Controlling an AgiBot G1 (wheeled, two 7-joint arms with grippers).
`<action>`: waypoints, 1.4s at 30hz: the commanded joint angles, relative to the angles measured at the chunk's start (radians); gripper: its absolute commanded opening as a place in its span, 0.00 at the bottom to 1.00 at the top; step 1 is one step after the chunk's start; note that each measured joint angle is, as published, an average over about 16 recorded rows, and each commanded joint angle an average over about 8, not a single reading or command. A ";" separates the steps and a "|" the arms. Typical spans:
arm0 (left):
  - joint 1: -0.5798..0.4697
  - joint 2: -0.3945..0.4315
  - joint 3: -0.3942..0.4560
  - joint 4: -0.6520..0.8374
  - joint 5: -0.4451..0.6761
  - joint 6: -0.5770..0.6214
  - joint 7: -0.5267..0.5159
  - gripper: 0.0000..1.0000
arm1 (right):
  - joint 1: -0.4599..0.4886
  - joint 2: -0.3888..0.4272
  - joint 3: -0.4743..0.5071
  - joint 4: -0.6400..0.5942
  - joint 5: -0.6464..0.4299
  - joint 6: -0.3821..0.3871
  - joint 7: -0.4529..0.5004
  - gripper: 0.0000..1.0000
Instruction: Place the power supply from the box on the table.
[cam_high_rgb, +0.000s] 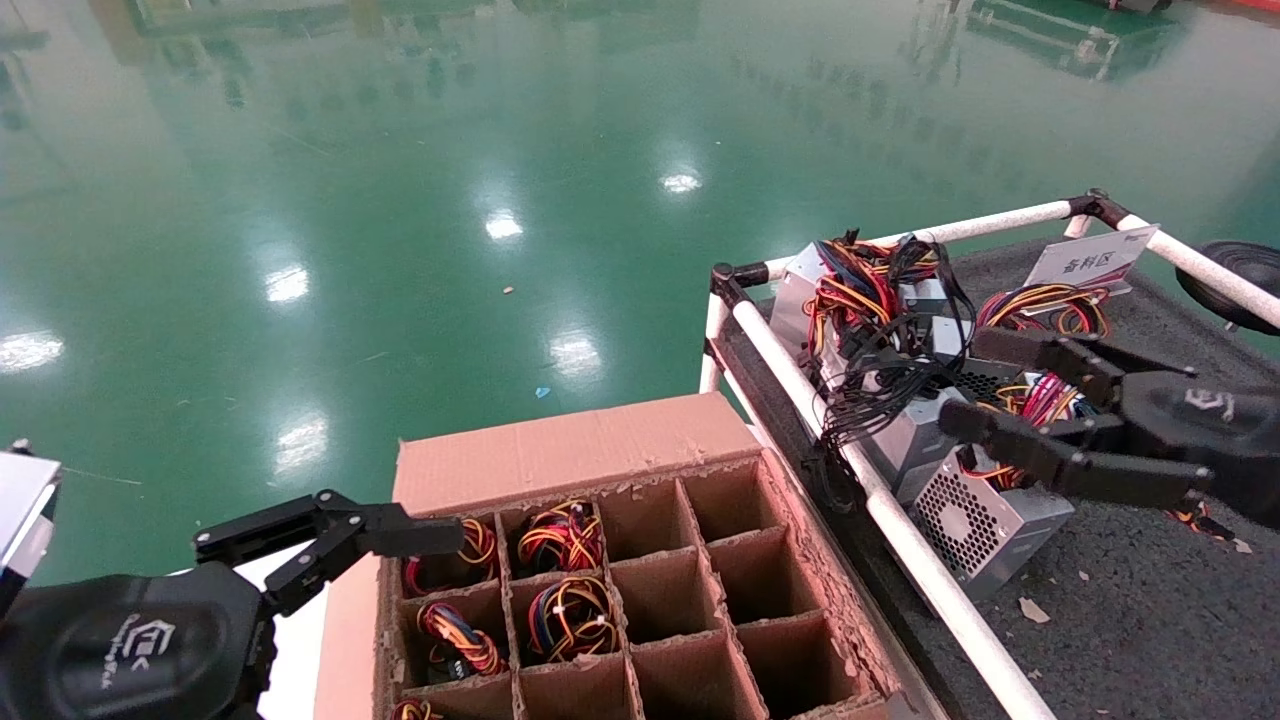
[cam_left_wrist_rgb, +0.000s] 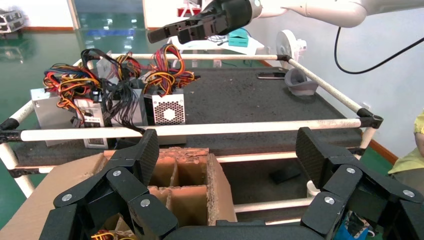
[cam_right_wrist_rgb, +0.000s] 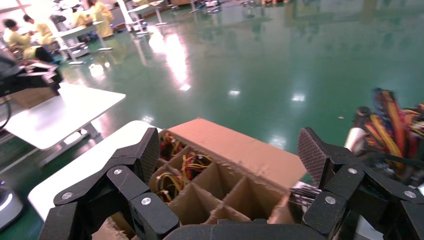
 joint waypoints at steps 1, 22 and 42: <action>0.000 0.000 0.000 0.000 0.000 0.000 0.000 1.00 | -0.018 -0.001 0.008 0.034 0.003 0.003 0.002 1.00; 0.000 0.000 0.000 0.000 0.000 0.000 0.000 1.00 | -0.202 -0.015 0.095 0.389 0.033 0.037 0.028 1.00; 0.000 0.000 0.000 0.000 0.000 0.000 0.000 1.00 | -0.347 -0.026 0.163 0.667 0.056 0.063 0.048 1.00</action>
